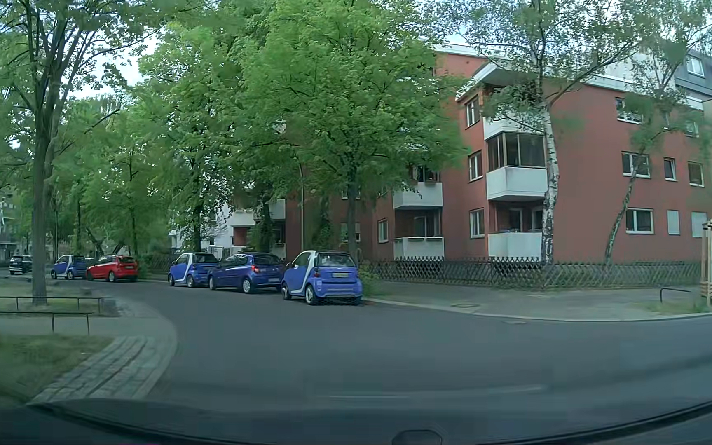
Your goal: Follow the waypoints while adhering to traffic rules and regulations
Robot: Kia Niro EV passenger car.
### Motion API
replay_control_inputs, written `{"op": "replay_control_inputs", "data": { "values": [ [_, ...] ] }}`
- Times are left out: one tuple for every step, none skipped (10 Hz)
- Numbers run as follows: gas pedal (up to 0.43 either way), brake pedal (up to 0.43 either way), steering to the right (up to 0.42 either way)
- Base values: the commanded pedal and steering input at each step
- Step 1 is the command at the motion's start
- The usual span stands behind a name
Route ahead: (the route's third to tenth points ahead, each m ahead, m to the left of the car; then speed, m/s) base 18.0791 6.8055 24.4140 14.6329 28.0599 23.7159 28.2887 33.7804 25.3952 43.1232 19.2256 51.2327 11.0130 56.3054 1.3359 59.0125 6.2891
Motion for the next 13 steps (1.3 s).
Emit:
{"op": "replay_control_inputs", "data": {
  "values": [
    [0.248,0.018,-0.165],
    [0.228,0.024,-0.165],
    [0.228,0.024,-0.167],
    [0.228,0.018,-0.168],
    [0.228,0.024,-0.168],
    [0.228,0.024,-0.168],
    [0.228,0.018,-0.168],
    [0.220,0.018,-0.168],
    [0.220,0.018,-0.168],
    [0.197,0.018,-0.172],
    [0.197,0.018,-0.179],
    [0.189,0.018,-0.180],
    [0.189,0.018,-0.180]
  ]
}}
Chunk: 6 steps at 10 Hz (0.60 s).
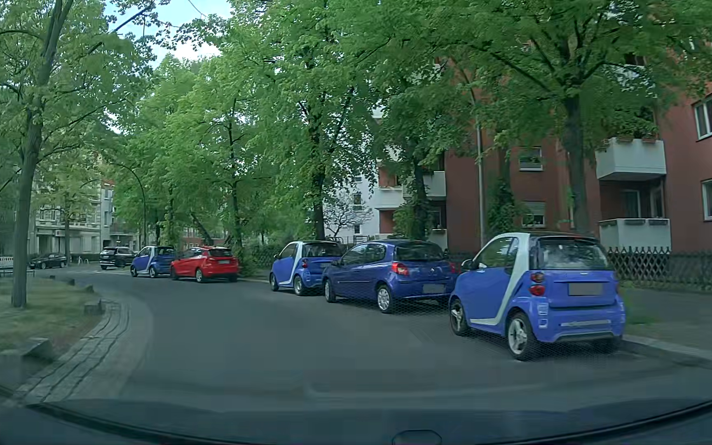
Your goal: Follow the waypoints while adhering to traffic rules and regulations
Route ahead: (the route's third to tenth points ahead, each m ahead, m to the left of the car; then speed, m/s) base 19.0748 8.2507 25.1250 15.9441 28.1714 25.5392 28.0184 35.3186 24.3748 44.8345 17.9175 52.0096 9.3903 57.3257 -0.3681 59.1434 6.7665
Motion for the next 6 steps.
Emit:
{"op": "replay_control_inputs", "data": {
  "values": [
    [0.189,0.018,-0.181],
    [0.189,0.018,-0.181],
    [0.189,0.018,-0.181],
    [0.189,0.024,-0.181],
    [0.197,0.018,-0.181],
    [0.197,0.018,-0.181]
  ]
}}
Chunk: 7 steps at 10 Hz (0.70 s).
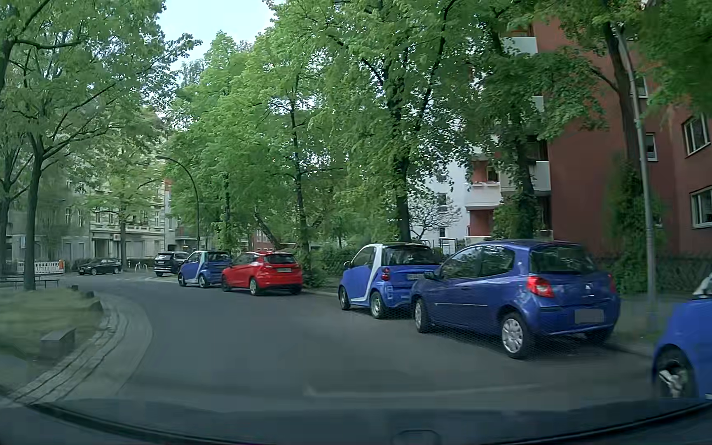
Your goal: Follow the waypoints while adhering to traffic rules and regulations
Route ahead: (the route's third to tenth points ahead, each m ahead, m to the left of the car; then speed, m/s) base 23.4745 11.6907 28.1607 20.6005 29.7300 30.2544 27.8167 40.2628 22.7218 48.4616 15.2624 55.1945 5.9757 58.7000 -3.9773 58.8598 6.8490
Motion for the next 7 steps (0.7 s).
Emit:
{"op": "replay_control_inputs", "data": {
  "values": [
    [0.197,0.018,-0.180],
    [0.197,0.018,-0.180],
    [0.197,0.018,-0.180],
    [0.197,0.018,-0.180],
    [0.197,0.018,-0.180],
    [0.197,0.018,-0.180],
    [0.197,0.018,-0.180]
  ]
}}
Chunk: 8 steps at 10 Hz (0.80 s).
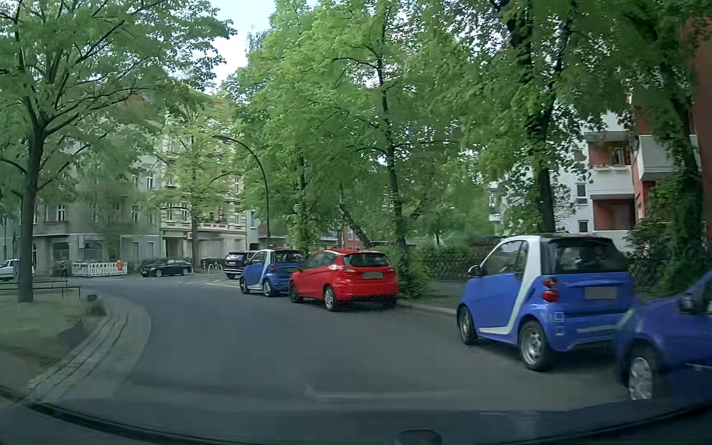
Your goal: Follow the waypoints while adhering to traffic rules and regulations
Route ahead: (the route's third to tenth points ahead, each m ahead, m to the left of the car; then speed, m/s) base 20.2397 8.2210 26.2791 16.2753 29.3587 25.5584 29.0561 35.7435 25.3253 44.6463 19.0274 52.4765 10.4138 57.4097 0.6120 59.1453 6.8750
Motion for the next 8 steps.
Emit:
{"op": "replay_control_inputs", "data": {
  "values": [
    [0.197,0.018,-0.180],
    [0.197,0.018,-0.180],
    [0.197,0.018,-0.180],
    [0.197,0.024,-0.180],
    [0.197,0.018,-0.180],
    [0.189,0.018,-0.182],
    [0.169,0.018,-0.182],
    [0.157,0.018,-0.182]
  ]
}}
